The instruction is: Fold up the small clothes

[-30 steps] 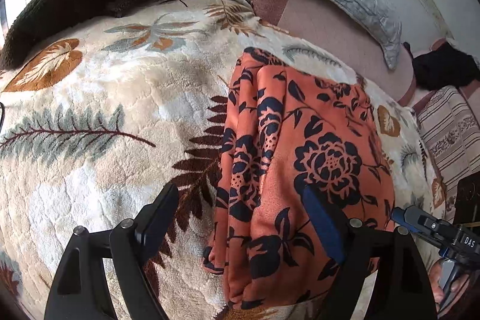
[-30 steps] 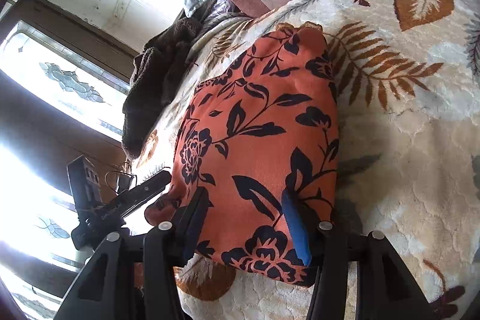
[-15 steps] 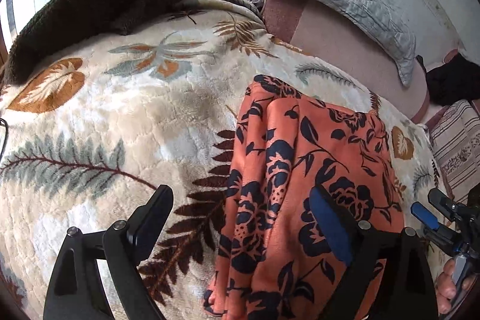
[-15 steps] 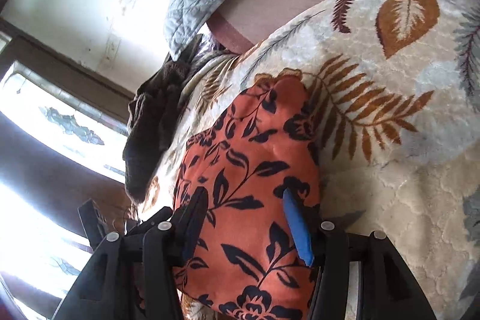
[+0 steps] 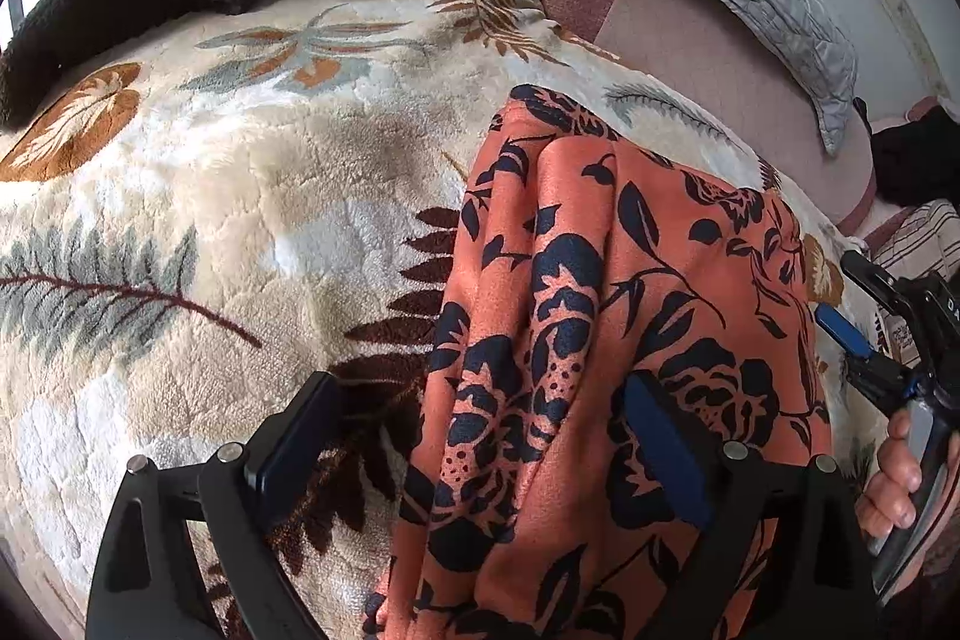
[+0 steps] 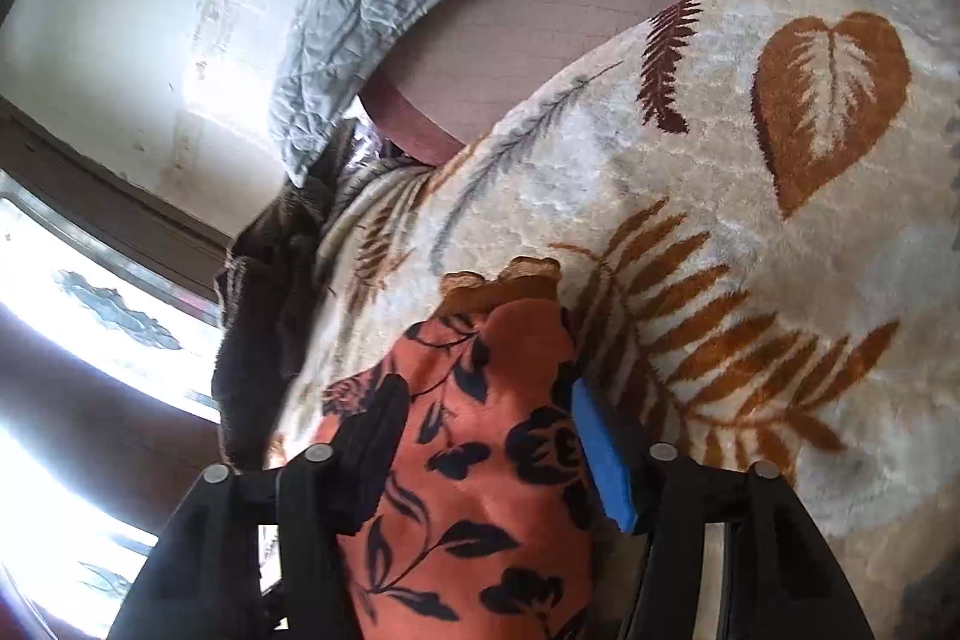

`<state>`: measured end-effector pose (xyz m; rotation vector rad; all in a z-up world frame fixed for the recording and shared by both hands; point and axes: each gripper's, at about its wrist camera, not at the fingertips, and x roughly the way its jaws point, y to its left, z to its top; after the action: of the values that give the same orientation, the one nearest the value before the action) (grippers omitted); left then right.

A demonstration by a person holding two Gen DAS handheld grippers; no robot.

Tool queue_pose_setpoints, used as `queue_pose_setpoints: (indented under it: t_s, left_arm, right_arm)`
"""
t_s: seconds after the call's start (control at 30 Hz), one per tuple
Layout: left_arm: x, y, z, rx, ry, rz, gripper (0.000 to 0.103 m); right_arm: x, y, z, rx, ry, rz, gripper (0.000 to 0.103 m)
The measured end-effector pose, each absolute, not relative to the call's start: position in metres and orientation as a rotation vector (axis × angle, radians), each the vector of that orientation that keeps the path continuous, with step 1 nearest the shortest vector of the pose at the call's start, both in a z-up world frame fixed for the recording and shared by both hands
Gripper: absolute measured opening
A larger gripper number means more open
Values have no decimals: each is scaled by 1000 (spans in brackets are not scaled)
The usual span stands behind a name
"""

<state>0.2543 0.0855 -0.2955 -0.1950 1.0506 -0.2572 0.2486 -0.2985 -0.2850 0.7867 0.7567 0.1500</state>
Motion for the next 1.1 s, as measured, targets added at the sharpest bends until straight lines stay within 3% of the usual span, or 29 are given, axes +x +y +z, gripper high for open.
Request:
queue_pose_setpoints:
  t_s: [0.23, 0.27, 0.3, 0.4, 0.6, 0.7, 0.8, 0.83, 0.9, 1.1]
  left_arm:
    - [255, 83, -295, -168, 1037, -260, 96]
    - [255, 83, -295, -168, 1038, -260, 96]
    - [255, 83, -295, -166, 1038, -261, 96]
    - [251, 82, -290, -138, 1016, -251, 96]
    - [242, 69, -285, -8, 955, -217, 96]
    - [243, 71, -288, -13, 972, -213, 99]
    - [245, 73, -289, -24, 982, -209, 100]
    - [245, 73, -290, -28, 982, -207, 100]
    - [245, 72, -290, -27, 982, -204, 101]
    - [245, 72, -290, -33, 984, -201, 101]
  right_arm:
    - [288, -302, -321, 854, 821, 209, 69]
    - [292, -299, -324, 852, 823, 226, 65]
    - [296, -295, -324, 827, 819, 238, 42]
    - [297, -282, -310, 708, 787, 200, 27]
    - [299, -286, -319, 707, 799, 110, 23]
    - [301, -300, -337, 843, 848, 140, 29]
    - [295, -302, -321, 863, 838, 177, 35]
    - [292, -301, -315, 843, 836, 184, 56]
    - [282, -298, -307, 816, 837, 194, 84]
    - [260, -282, -329, 828, 1046, 297, 83]
